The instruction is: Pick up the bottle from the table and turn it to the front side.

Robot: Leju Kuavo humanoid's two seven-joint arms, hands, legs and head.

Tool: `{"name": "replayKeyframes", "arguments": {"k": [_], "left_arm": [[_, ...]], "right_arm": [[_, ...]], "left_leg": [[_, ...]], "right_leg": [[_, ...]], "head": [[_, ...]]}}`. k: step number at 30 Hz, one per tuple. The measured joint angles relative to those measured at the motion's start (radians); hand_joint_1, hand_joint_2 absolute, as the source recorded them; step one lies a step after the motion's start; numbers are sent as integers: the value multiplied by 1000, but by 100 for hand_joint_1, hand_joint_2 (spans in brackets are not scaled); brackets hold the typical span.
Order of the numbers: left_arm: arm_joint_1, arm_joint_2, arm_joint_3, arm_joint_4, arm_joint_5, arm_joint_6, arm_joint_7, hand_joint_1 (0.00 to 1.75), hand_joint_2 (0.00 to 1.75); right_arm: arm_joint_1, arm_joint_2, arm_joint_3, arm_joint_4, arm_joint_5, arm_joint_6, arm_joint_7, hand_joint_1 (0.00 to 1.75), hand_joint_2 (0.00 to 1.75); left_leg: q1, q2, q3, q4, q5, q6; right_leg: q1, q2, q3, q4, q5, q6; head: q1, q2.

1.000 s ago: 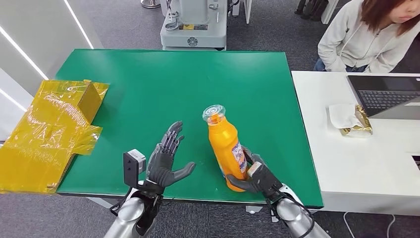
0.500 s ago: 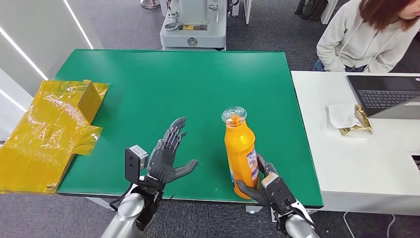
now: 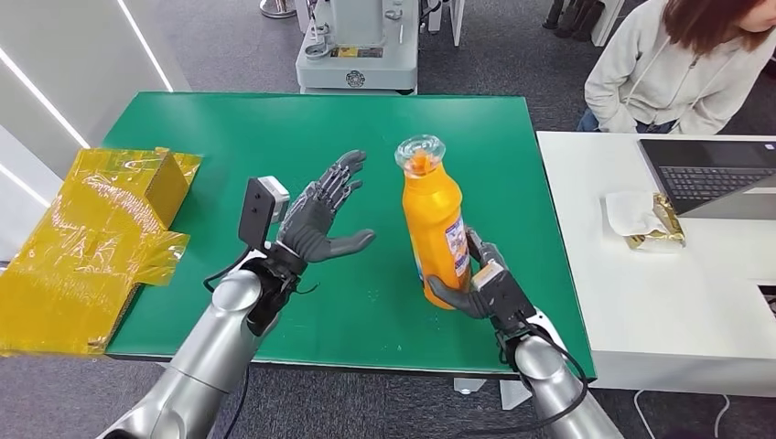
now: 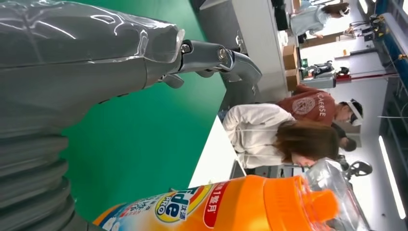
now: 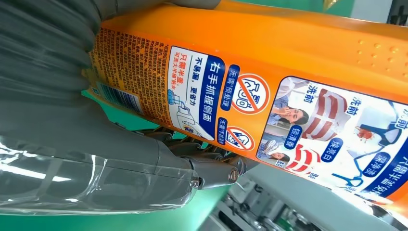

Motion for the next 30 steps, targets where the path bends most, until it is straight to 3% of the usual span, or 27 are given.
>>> {"name": "replayKeyframes", "arguments": {"k": [6,18,25,30], "left_arm": [[-112,13,0,107,32,-58,65,0,175],[-269,23,-5,269,106,-144,162,0,175],[-310,20,-11,307,153,-159,174,0,175],[-340,-8,-11,324,231,-164,197,0,175]], "right_arm": [[-94,21,4,73,20,4,1,175,175],[-190,51,22,217,42,-2,23,175,175],[-225,70,28,282,46,-6,19,175,175],[-270,115,29,352,48,-33,4,175,175]], "left_leg": [[0,0,0,0,0,0],[0,0,0,0,0,0],[0,0,-1,0,0,0],[0,0,0,0,0,0]], "right_leg": [[0,0,0,0,0,0],[0,0,-1,0,0,0],[0,0,-1,0,0,0],[0,0,-1,0,0,0]], "head": [[0,0],[0,0],[0,0],[0,0]]}}
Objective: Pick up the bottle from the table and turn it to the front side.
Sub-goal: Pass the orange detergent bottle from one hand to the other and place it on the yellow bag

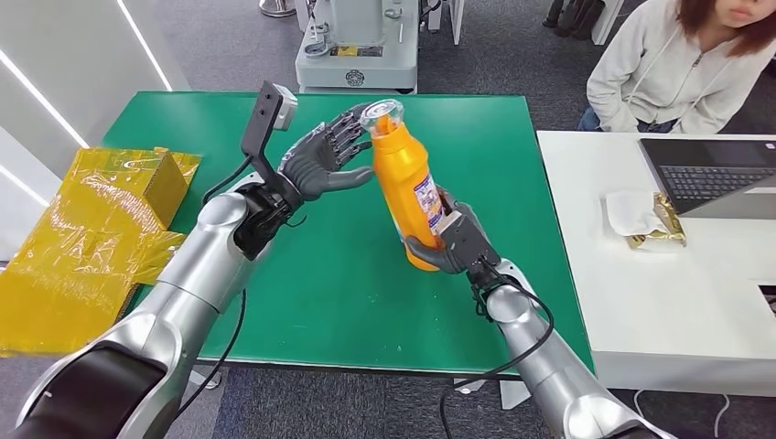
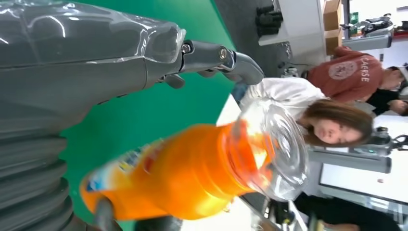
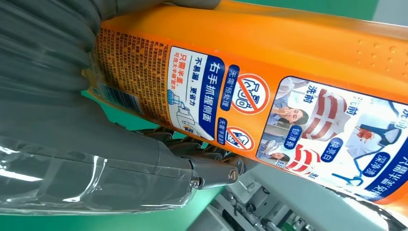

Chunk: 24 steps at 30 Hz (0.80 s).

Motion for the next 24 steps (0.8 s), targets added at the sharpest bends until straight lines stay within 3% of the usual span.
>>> {"name": "replayKeyframes", "arguments": {"k": [12,18,24], "left_arm": [[-3,-52,-7,23,37,7,13,0,175],[20,-103,-58,23,-3,78,-16,0,175],[20,-112,-100,23,-28,114,-35,0,175]], "right_arm": [[-33,54,4,67,11,-39,-1,175,175],[-41,60,3,81,47,-46,9,175,175],[-42,65,1,95,59,-47,9,175,175]], "left_leg": [[0,0,0,0,0,0],[0,0,-1,0,0,0],[0,0,0,0,0,0]], "right_leg": [[0,0,0,0,0,0],[0,0,0,0,0,0],[0,0,0,0,0,0]], "head": [[0,0],[0,0],[0,0]]}}
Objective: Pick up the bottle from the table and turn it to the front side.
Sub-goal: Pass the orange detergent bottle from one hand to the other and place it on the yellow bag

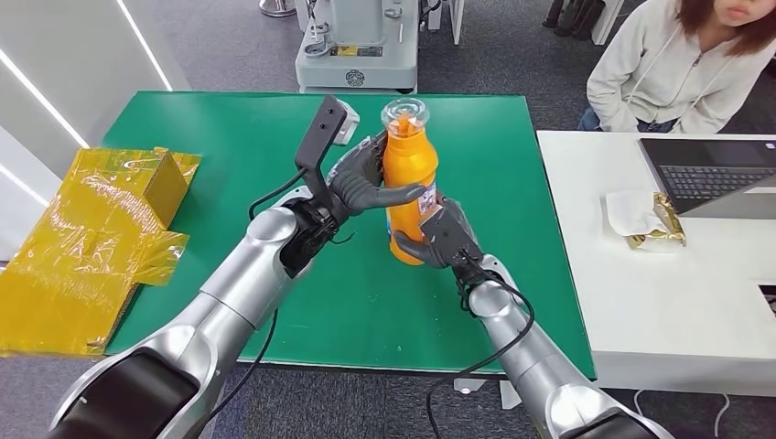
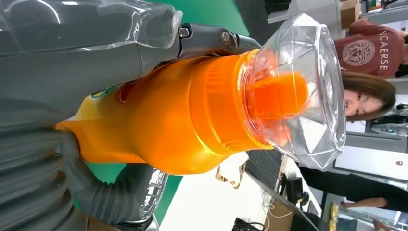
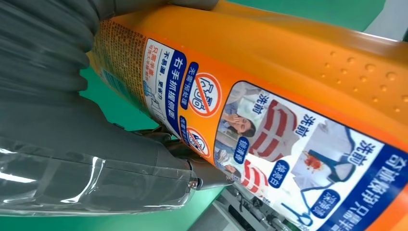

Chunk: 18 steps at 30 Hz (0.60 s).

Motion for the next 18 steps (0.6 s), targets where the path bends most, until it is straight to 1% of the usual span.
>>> {"name": "replayKeyframes", "arguments": {"k": [4,9,18], "left_arm": [[0,0,-7,0,-2,4,-4,0,175],[-1,0,-34,5,-33,43,-21,0,175],[-3,-2,-62,22,-40,46,-20,0,175]], "right_arm": [[0,1,-1,4,0,0,0,175,175],[-2,3,-4,7,15,0,9,175,175],[-3,3,-7,25,25,5,13,175,175]], "left_leg": [[0,0,0,0,0,0],[0,0,0,0,0,0],[0,0,0,0,0,0]], "right_leg": [[0,0,0,0,0,0],[0,0,0,0,0,0],[0,0,0,0,0,0]], "head": [[0,0],[0,0],[0,0]]}}
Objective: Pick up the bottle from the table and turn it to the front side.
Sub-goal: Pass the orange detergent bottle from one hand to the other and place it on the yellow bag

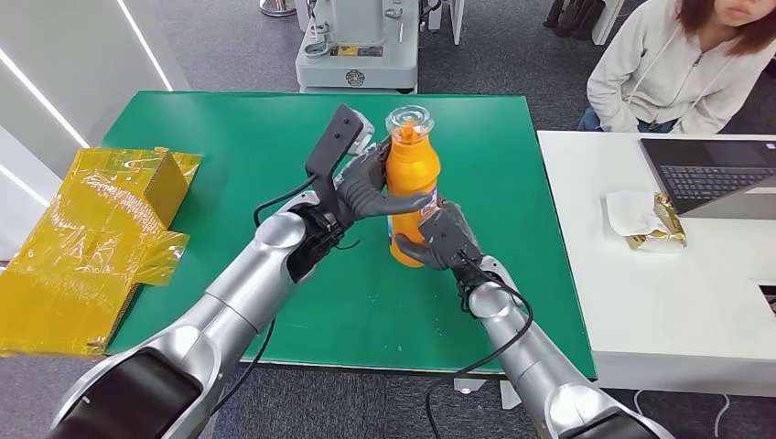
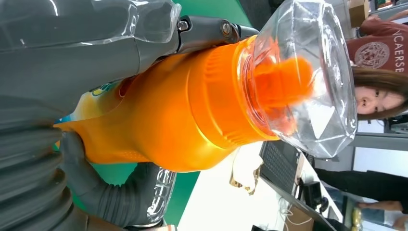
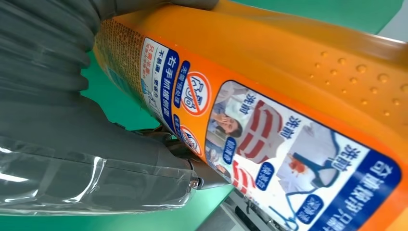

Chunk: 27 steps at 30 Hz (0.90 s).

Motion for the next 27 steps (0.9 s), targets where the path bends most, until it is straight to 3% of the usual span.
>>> {"name": "replayKeyframes", "arguments": {"k": [12,16,27], "left_arm": [[1,-16,-6,17,29,0,35,0,175],[1,-21,-6,18,58,-2,51,175,175],[2,-24,-6,15,79,2,16,175,175]], "right_arm": [[-7,5,-1,39,5,-1,7,175,175],[-9,6,-1,50,2,-11,13,175,175],[-21,6,-1,65,-18,-19,3,175,175]], "left_leg": [[0,0,0,0,0,0],[0,0,0,0,0,0],[0,0,0,0,0,0]], "right_leg": [[0,0,0,0,0,0],[0,0,0,0,0,0],[0,0,0,0,0,0]], "head": [[0,0],[0,0],[0,0]]}}
